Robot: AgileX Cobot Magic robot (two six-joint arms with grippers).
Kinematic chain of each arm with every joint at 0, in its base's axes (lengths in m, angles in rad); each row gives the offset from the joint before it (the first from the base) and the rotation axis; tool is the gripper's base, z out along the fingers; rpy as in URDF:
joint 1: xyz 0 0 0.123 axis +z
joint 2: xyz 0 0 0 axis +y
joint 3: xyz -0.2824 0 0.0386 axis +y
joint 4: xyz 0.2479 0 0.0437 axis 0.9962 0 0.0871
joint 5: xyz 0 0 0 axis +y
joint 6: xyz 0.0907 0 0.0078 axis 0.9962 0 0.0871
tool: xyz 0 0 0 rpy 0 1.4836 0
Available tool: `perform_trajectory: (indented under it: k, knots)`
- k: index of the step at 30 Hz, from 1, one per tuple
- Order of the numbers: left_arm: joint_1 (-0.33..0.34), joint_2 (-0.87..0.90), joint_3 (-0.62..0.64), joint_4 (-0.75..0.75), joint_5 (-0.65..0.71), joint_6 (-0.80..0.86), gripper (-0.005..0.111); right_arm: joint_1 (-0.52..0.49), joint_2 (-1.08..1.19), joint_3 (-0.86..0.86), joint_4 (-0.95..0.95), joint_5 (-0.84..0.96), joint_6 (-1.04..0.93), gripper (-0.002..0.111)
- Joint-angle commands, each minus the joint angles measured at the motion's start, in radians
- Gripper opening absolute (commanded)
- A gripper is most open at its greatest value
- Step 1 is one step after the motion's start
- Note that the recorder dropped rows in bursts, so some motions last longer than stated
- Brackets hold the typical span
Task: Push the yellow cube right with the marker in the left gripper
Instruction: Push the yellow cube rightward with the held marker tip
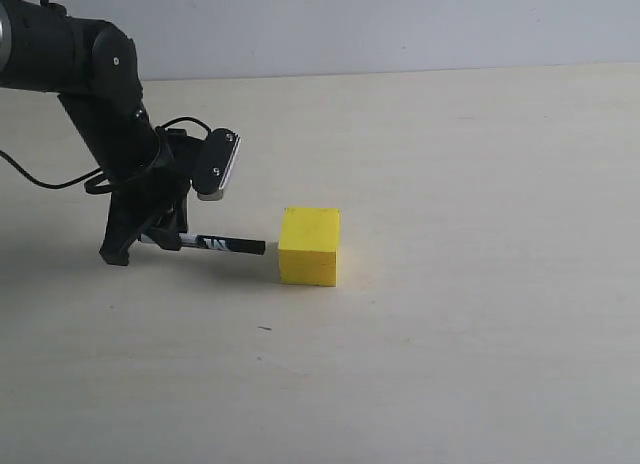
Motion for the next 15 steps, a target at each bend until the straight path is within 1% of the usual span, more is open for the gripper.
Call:
perform_trajectory:
  k: [1, 5, 7, 9, 11, 15]
  knots:
    - [-0.063, -0.003, -0.011, -0.006, -0.006, -0.015, 0.000, 0.002, -0.006, 0.005, -0.004, 0.000, -0.006, 0.000]
    - [-0.156, -0.003, -0.057, -0.045, -0.018, -0.041, 0.000, 0.002, -0.006, 0.005, -0.004, 0.000, -0.006, 0.000]
    - [-0.185, -0.003, -0.079, -0.038, -0.018, -0.071, 0.000, 0.002, -0.006, 0.005, -0.004, 0.000, -0.006, 0.000]
    - [-0.187, -0.003, -0.098, -0.038, -0.003, -0.094, 0.000, 0.002, -0.006, 0.005, -0.004, 0.000, -0.006, 0.000]
    - [-0.170, -0.003, -0.103, -0.034, 0.036, -0.103, 0.000, 0.002, -0.006, 0.005, -0.004, 0.000, -0.006, 0.000]
    - [-0.146, -0.002, -0.103, -0.031, 0.126, -0.182, 0.000, 0.002, -0.006, 0.005, -0.004, 0.000, -0.006, 0.000]
